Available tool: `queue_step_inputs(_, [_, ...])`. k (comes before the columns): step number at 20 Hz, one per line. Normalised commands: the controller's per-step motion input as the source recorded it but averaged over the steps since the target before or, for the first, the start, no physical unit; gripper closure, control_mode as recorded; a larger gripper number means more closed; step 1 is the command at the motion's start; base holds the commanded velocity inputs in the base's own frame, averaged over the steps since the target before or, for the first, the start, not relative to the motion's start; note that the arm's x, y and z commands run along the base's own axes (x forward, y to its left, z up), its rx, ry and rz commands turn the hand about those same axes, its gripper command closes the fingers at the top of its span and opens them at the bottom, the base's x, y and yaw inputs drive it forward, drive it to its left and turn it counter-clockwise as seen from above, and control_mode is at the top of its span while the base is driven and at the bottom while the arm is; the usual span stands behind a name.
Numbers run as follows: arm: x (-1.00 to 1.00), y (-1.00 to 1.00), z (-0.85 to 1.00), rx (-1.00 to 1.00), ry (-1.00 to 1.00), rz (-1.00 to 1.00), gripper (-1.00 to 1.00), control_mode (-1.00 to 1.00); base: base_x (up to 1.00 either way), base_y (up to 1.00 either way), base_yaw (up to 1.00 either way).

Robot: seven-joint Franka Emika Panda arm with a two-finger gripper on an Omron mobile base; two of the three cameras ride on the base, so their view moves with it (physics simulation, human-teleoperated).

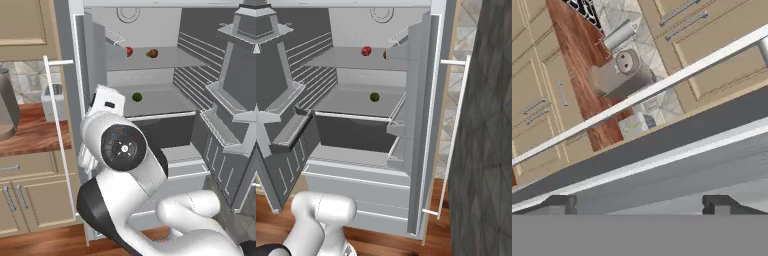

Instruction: Place the pear in the correct fridge rack based on whether it is a fruit or vegetable. Finally, close the fridge door.

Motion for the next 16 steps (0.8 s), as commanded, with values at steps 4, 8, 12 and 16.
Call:
queue_step_inputs(4, [0.09, 1.0, -0.47, -0.36, 0.01, 0.14, -1.0, -1.0, 0.0, 0.0, 0.0])
queue_step_inputs(8, [0.61, 1.0, -0.49, -0.29, 0.12, 0.11, -1.0, -1.0, 0.0, 0.0, 0.0])
queue_step_inputs(12, [0.99, 1.0, -0.39, -0.26, 0.12, 0.0, -1.0, -1.0, 0.0, 0.0, 0.0])
queue_step_inputs(16, [0.86, 0.8, -0.27, -0.24, 0.01, -0.07, -1.0, -1.0, 0.0, 0.0, 0.0])
